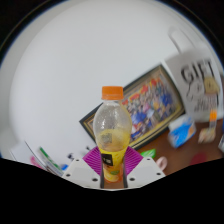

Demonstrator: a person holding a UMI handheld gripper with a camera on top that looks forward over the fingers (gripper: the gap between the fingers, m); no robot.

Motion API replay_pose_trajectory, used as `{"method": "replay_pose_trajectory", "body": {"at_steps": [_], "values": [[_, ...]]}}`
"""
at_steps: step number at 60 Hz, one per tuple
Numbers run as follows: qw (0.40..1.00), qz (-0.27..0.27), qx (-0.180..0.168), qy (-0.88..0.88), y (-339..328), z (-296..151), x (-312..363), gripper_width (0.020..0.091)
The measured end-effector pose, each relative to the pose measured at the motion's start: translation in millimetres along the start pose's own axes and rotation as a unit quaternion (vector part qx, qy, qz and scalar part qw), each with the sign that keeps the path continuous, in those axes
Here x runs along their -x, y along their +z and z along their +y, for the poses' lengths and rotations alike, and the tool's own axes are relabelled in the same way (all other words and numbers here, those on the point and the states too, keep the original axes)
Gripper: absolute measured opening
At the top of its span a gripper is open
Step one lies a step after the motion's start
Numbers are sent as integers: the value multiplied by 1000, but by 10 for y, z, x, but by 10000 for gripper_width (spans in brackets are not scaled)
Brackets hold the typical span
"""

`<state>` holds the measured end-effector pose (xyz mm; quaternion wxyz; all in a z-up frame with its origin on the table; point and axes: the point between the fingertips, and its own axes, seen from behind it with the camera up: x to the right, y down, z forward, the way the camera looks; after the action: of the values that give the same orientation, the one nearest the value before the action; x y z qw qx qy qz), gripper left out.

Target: Pour water

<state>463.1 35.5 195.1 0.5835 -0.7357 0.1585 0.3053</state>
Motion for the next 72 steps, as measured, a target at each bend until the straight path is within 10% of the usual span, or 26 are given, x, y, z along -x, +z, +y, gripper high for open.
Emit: {"method": "replay_pose_trajectory", "body": {"at_steps": [18,39,49,55,72], "values": [[950,180,1,-257,-339,-249,-1990,252],[939,211,27,-269,-435,319,-2993,268],[941,218,42,-257,-466,352,-3024,477],[933,246,98,-244,-555,508,-3118,872],[918,273,148,-246,-1400,548,-2433,858]]}}
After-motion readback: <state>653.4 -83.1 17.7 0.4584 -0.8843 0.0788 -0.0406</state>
